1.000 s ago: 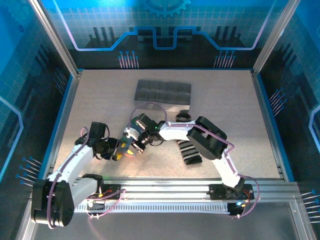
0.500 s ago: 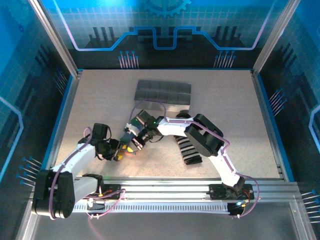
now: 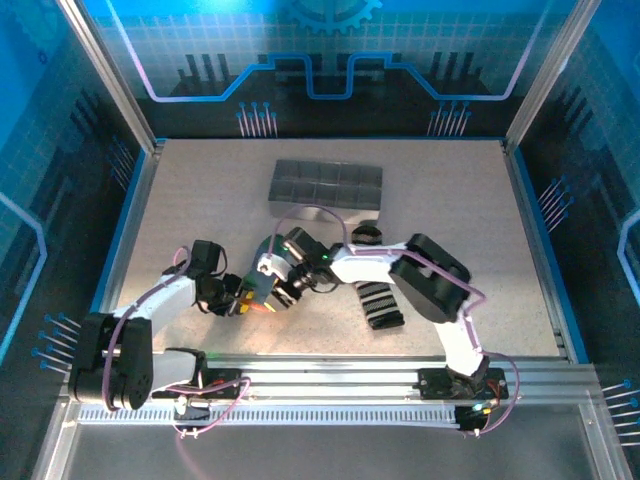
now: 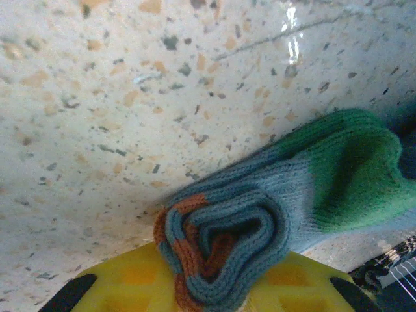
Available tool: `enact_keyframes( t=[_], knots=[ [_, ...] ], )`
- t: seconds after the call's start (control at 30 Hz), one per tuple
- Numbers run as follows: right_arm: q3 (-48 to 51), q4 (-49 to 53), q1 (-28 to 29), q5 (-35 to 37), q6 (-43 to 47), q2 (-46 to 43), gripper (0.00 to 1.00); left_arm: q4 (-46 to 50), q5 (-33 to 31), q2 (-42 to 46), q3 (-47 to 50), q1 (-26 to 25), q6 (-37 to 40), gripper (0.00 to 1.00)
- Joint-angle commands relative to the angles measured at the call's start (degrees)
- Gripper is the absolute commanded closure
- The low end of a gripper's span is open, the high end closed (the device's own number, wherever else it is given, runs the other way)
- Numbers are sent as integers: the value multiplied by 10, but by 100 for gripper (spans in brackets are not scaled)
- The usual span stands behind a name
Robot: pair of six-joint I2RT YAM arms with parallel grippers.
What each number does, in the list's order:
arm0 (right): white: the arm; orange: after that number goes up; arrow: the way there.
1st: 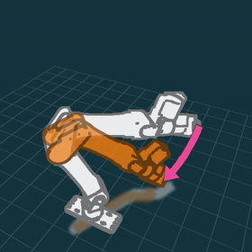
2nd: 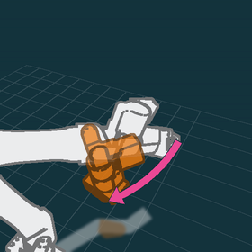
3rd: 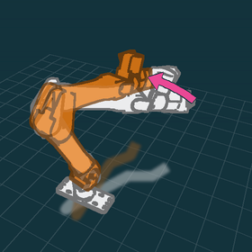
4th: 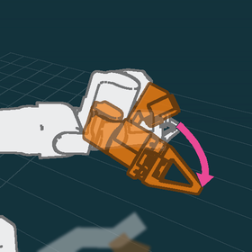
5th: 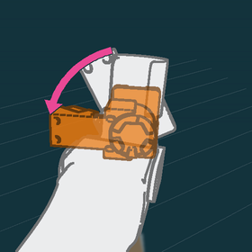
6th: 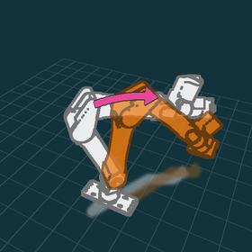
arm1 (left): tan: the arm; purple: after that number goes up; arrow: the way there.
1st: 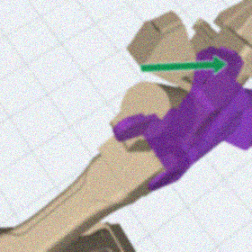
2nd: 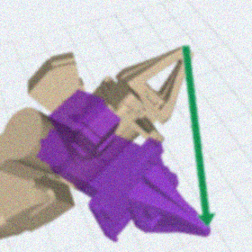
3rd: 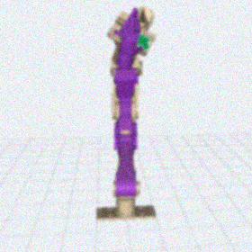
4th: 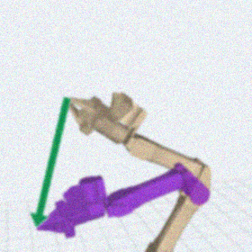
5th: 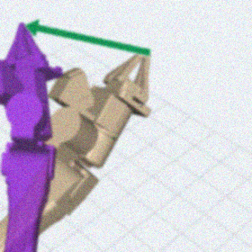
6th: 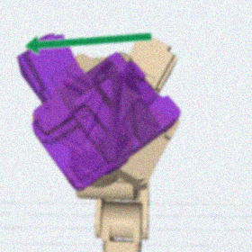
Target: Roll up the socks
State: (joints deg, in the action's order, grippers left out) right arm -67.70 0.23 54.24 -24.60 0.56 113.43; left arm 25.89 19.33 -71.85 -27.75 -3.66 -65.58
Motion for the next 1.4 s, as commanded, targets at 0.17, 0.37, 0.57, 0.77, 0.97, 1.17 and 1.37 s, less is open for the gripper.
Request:
enact_keyframes(
  t=[0.17, 0.37, 0.57, 0.77, 0.97, 1.17, 1.37],
  knots=[
    [93, -135, 115, 301, 305, -85, 39, 130, -73, -48, -9, -5, 13, 80],
    [51, -138, 149, 388, 375, -12, 39, 133, -67, -71, -25, -5, 15, 79],
    [3, -115, 134, 408, 370, 37, 50, 136, -64, -75, -36, -6, 19, 79],
    [-24, -38, 117, 366, 312, 55, 89, 179, -66, -30, -67, -6, 22, 59],
    [-39, 42, 99, 271, 242, 65, 100, 253, -82, 49, -113, 14, 12, 33],
    [-49, 69, 66, 177, 158, 74, 100, 276, -96, 73, -126, 33, 3, 28],
    [-73, 96, 25, 68, 86, 91, 100, 236, -71, 97, -103, 32, -2, 32]
  ],
)
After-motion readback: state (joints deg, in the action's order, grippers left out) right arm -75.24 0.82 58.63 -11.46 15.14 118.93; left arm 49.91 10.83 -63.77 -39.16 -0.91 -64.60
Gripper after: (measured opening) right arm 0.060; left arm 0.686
